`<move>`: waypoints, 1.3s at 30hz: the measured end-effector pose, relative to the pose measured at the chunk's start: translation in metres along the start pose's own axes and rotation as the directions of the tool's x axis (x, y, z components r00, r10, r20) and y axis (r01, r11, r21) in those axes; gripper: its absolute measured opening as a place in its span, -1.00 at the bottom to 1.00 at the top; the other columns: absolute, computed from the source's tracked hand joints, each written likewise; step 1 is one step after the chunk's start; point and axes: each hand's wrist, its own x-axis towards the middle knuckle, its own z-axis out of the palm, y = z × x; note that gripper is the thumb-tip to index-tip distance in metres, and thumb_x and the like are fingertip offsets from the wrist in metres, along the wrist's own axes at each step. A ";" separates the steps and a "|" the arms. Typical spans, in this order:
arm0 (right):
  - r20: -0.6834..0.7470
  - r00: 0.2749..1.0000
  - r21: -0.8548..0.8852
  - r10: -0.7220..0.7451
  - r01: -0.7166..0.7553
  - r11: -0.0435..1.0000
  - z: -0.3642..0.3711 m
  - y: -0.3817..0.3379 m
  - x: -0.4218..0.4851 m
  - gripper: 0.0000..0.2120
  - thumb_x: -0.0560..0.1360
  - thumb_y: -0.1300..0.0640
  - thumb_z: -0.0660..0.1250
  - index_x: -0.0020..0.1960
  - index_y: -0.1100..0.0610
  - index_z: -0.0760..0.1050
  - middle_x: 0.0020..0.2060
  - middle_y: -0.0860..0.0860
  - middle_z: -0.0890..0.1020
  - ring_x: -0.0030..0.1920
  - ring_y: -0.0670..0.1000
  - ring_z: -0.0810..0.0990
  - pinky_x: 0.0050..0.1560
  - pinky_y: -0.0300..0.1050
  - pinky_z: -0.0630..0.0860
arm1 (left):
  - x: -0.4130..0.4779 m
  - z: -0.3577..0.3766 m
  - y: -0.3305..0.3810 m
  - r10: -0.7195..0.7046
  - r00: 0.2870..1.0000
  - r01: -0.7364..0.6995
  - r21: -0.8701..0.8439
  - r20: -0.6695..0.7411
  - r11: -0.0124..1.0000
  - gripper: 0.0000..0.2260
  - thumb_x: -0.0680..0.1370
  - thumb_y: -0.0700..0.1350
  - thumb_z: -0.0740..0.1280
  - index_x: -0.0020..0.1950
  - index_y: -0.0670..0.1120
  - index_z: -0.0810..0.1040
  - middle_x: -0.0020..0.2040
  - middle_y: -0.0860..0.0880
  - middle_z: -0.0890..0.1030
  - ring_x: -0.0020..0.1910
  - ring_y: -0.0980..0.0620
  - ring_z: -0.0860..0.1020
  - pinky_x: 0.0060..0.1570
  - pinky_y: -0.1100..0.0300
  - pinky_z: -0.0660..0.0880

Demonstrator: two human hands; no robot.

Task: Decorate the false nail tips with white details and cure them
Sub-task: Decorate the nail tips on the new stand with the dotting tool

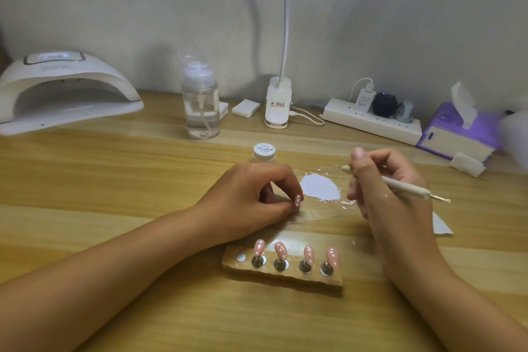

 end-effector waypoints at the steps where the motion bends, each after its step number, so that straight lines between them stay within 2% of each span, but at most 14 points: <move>1: 0.002 1.000 -0.015 0.024 -0.024 1.000 -0.001 0.002 0.001 -0.80 0.60 -0.02 0.32 -0.13 0.07 0.48 -0.45 0.02 0.58 -0.45 -0.13 0.44 -0.30 -0.08 0.34 | 0.000 0.000 0.000 -0.003 1.000 0.003 -0.003 0.000 1.000 -0.83 0.46 -0.22 0.48 -0.12 0.06 0.64 -0.18 0.31 0.60 -0.40 0.16 0.52 -0.31 0.40 0.40; 4: 0.017 0.991 -0.072 0.130 -0.129 0.989 -0.001 0.008 0.005 -0.85 0.56 -0.02 0.33 -0.06 0.02 0.41 -0.40 0.01 0.66 -0.39 -0.07 0.46 -0.23 -0.02 0.34 | -0.001 0.000 0.000 -0.011 1.000 0.011 -0.006 -0.003 1.000 -0.84 0.47 -0.20 0.48 -0.11 0.07 0.63 -0.17 0.30 0.61 -0.38 0.16 0.53 -0.31 0.39 0.40; 6: 0.053 0.982 -0.100 0.181 -0.175 0.979 -0.002 0.010 0.005 -0.81 0.51 0.01 0.36 -0.14 0.05 0.39 -0.42 0.02 0.66 -0.45 -0.07 0.43 -0.33 -0.07 0.34 | -0.001 0.000 0.000 -0.018 1.000 0.018 -0.011 0.004 1.000 -0.84 0.48 -0.19 0.48 -0.11 0.08 0.63 -0.15 0.28 0.63 -0.37 0.14 0.54 -0.30 0.38 0.41; 9: 0.078 0.974 -0.133 0.210 -0.199 0.971 -0.003 0.011 0.005 -0.80 0.44 0.10 0.35 -0.27 0.12 0.36 -0.57 -0.02 0.53 -0.58 -0.11 0.36 -0.60 -0.23 0.28 | 0.000 0.001 0.000 -0.025 1.000 0.025 -0.009 0.002 1.000 -0.84 0.48 -0.19 0.48 -0.11 0.09 0.62 -0.14 0.29 0.63 -0.37 0.14 0.55 -0.30 0.38 0.40; 11: 0.087 0.973 -0.151 0.214 -0.200 0.968 -0.003 0.012 0.005 -0.81 0.42 0.13 0.34 -0.28 0.12 0.36 -0.59 -0.04 0.51 -0.60 -0.13 0.35 -0.63 -0.28 0.25 | -0.001 0.001 0.000 -0.027 1.000 0.027 -0.016 -0.002 0.999 -0.84 0.48 -0.19 0.48 -0.11 0.07 0.62 -0.14 0.29 0.63 -0.38 0.14 0.55 -0.30 0.40 0.40; 16: 0.121 0.968 -0.207 0.221 -0.194 0.959 -0.003 0.013 0.006 -0.85 0.40 0.12 0.36 -0.27 0.07 0.38 -0.57 -0.01 0.53 -0.56 -0.08 0.37 -0.53 -0.20 0.30 | -0.001 0.001 0.000 -0.036 0.999 0.036 -0.011 -0.007 0.999 -0.84 0.48 -0.20 0.47 -0.12 0.07 0.62 -0.15 0.27 0.63 -0.38 0.12 0.55 -0.31 0.32 0.44; 24: 0.136 0.967 -0.252 0.217 -0.178 0.951 -0.002 0.011 0.005 -0.86 0.40 0.11 0.35 -0.26 0.09 0.41 -0.54 0.02 0.58 -0.55 -0.09 0.42 -0.57 -0.25 0.32 | -0.001 0.001 0.001 -0.030 1.000 0.030 0.012 -0.002 0.999 -0.84 0.49 -0.20 0.47 -0.10 0.08 0.62 -0.17 0.30 0.62 -0.36 0.11 0.56 -0.30 0.31 0.44; 28: 0.121 0.970 -0.288 0.210 -0.168 0.943 -0.002 0.009 0.006 -0.88 0.41 0.09 0.34 -0.24 0.08 0.42 -0.49 0.02 0.62 -0.51 -0.11 0.46 -0.44 -0.17 0.36 | -0.001 0.000 0.001 -0.019 1.000 0.019 0.045 -0.004 0.999 -0.84 0.48 -0.18 0.46 -0.09 0.10 0.62 -0.15 0.24 0.64 -0.34 0.11 0.57 -0.29 0.27 0.46; 32: 0.134 0.970 -0.318 0.204 -0.152 0.936 -0.001 0.009 0.005 -0.87 0.43 0.10 0.36 -0.24 0.07 0.43 -0.48 -0.02 0.62 -0.48 -0.13 0.48 -0.35 -0.14 0.39 | -0.001 0.001 0.001 -0.019 1.000 0.020 0.064 -0.002 0.998 -0.85 0.49 -0.16 0.47 -0.09 0.10 0.61 -0.17 0.34 0.60 -0.34 0.12 0.57 -0.30 0.34 0.43; 35: 0.117 0.977 -0.290 0.179 -0.139 0.947 -0.001 0.009 0.006 -0.83 0.49 0.06 0.37 -0.19 0.10 0.43 -0.43 0.01 0.66 -0.46 -0.12 0.54 -0.29 -0.11 0.43 | -0.001 0.001 0.001 -0.012 1.000 0.013 0.071 -0.021 0.997 -0.82 0.49 -0.15 0.47 -0.10 0.15 0.59 -0.15 0.34 0.61 -0.33 0.12 0.57 -0.29 0.29 0.46; 39: 0.116 0.979 -0.253 0.169 -0.136 0.958 -0.001 0.010 0.007 -0.77 0.55 -0.02 0.37 -0.12 0.12 0.43 -0.41 0.03 0.67 -0.48 -0.12 0.54 -0.27 -0.05 0.45 | -0.001 0.001 0.001 0.005 0.997 0.003 0.102 -0.080 0.995 -0.84 0.49 -0.11 0.46 -0.10 0.17 0.57 -0.13 0.24 0.64 -0.30 0.13 0.57 -0.27 0.21 0.49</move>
